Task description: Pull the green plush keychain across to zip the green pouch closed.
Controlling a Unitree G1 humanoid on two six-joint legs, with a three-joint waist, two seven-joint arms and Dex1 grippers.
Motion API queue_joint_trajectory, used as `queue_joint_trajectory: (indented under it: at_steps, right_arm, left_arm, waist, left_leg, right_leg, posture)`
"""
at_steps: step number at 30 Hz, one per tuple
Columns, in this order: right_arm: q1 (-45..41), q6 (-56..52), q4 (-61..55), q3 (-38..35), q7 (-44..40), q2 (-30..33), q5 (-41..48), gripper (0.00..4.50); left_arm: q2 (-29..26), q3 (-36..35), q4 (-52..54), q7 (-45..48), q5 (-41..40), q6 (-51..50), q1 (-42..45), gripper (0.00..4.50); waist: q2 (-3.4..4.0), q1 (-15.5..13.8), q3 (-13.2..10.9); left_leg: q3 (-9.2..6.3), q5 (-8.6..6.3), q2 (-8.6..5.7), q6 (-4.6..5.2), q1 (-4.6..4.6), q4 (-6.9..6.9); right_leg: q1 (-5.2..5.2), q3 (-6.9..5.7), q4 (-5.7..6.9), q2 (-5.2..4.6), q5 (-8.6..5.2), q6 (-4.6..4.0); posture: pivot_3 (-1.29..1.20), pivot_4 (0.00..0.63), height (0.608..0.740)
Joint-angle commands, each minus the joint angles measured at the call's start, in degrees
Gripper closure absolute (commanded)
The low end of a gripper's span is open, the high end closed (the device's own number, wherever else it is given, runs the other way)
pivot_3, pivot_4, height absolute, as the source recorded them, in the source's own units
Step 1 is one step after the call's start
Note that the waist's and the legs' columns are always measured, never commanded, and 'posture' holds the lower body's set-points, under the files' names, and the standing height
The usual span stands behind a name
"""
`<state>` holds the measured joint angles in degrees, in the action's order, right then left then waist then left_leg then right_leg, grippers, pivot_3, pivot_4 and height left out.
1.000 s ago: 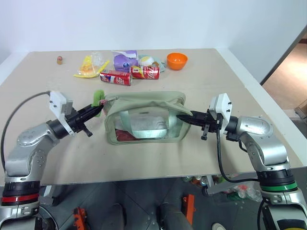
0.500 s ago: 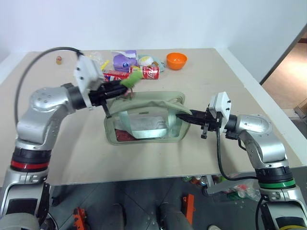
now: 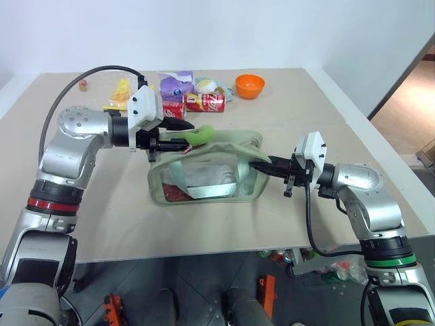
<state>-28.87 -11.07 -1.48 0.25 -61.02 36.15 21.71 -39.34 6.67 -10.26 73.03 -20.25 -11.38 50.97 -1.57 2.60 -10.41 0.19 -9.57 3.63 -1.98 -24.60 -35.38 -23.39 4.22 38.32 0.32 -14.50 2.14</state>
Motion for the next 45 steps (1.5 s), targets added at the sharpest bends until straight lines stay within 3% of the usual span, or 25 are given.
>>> queue_joint_trajectory:
  at_steps: [1,10,13,17,19,24,32,35,40,45]
  right_arm:
    - [-0.2,0.8,-1.0,-0.9,0.0,0.4,0.0,4.50]
    - [-2.4,1.7,1.4,0.5,-1.1,-0.9,-0.4,4.50]
    - [-2.6,1.8,1.7,0.8,-1.4,-1.2,-0.4,4.50]
    - [-2.4,1.7,1.3,0.7,-1.4,-1.1,-0.4,4.50]
    - [-2.2,1.5,1.0,0.6,-1.2,-1.1,-0.4,4.50]
    - [-1.4,1.0,-0.2,0.3,-0.7,-0.7,-0.3,4.50]
    - [-0.8,0.4,-1.0,0.2,-0.8,-0.2,0.1,4.50]
    - [-1.3,0.5,-0.4,0.5,-1.3,-0.3,0.1,4.50]
    - [-1.9,0.7,0.4,0.6,-2.3,-0.4,0.3,4.50]
    - [-2.7,1.0,1.3,1.1,-3.2,-0.6,0.2,4.50]
  left_arm:
    - [-2.4,-3.7,2.2,0.7,-1.8,-2.3,1.7,2.59]
    - [-4.5,-6.0,7.3,0.3,-5.3,-11.2,-0.9,2.59]
    - [-4.2,-5.5,8.9,0.4,-5.9,-13.1,-2.7,1.93]
    - [-4.2,-4.7,8.8,0.7,-5.3,-13.9,-3.2,0.44]
    - [-4.2,-4.3,7.8,1.1,-4.6,-13.4,-2.8,0.03]
    - [-4.3,-5.4,7.2,1.1,-5.1,-13.9,-2.2,0.03]
    - [-7.9,-17.7,16.2,-5.0,-16.8,-26.8,-6.5,0.03]
    - [-9.2,-24.4,21.8,-10.1,-22.2,-33.4,-12.5,0.03]
    - [-6.3,-34.2,34.0,-18.2,-23.7,-33.7,-32.6,0.03]
    - [2.3,-33.4,41.0,-26.5,-22.5,-29.1,-44.3,0.03]
  waist:
    - [0.00,0.0,0.0]
    - [0.00,0.1,0.0]
    - [0.00,0.1,0.0]
    - [0.00,0.1,0.0]
    - [0.00,0.1,0.0]
    - [0.00,0.1,0.0]
    - [0.00,0.2,0.0]
    - [0.01,0.3,0.0]
    - [-0.02,0.2,0.0]
    - [-0.07,0.1,0.0]
  left_leg:
    - [0.00,0.00,0.00,0.00,0.00,0.00]
    - [-0.01,0.00,0.00,0.00,0.00,-0.02]
    - [-0.04,0.00,0.02,0.00,0.03,-0.01]
    - [-0.04,0.00,0.02,0.00,0.05,-0.02]
    - [-0.05,0.00,0.02,0.00,0.05,-0.03]
    - [-0.05,0.01,0.02,0.01,0.07,-0.03]
    - [-0.05,0.00,0.04,0.01,0.06,-0.01]
    - [-0.04,-0.01,0.06,0.02,0.10,0.00]
    - [0.03,-0.01,0.05,0.01,0.28,0.01]
    - [-0.02,0.04,0.05,-0.05,0.33,-0.05]
  right_leg:
    - [0.00,0.00,0.00,0.00,0.00,0.00]
    - [0.01,-0.01,0.02,0.00,0.00,0.01]
    - [0.00,-0.01,0.08,0.03,0.00,-0.02]
    - [-0.01,-0.01,0.13,0.05,-0.01,-0.04]
    - [-0.01,-0.01,0.16,0.05,-0.01,-0.04]
    - [-0.01,-0.01,0.19,0.06,-0.01,-0.05]
    - [-0.04,0.00,0.22,0.06,-0.04,-0.05]
    - [-0.05,0.02,0.28,0.06,-0.08,-0.06]
    - [0.03,0.05,0.49,-0.01,-0.21,-0.15]
    - [0.07,0.01,0.59,-0.03,-0.20,-0.19]
  posture:
    - [0.00,0.150,0.740]
    - [0.00,0.150,0.740]
    - [0.00,0.150,0.740]
    - [0.00,0.150,0.740]
    - [0.00,0.150,0.740]
    - [0.00,0.150,0.740]
    - [0.00,0.150,0.740]
    - [0.00,0.150,0.740]
    - [0.00,0.150,0.740]
    - [0.00,0.150,0.740]
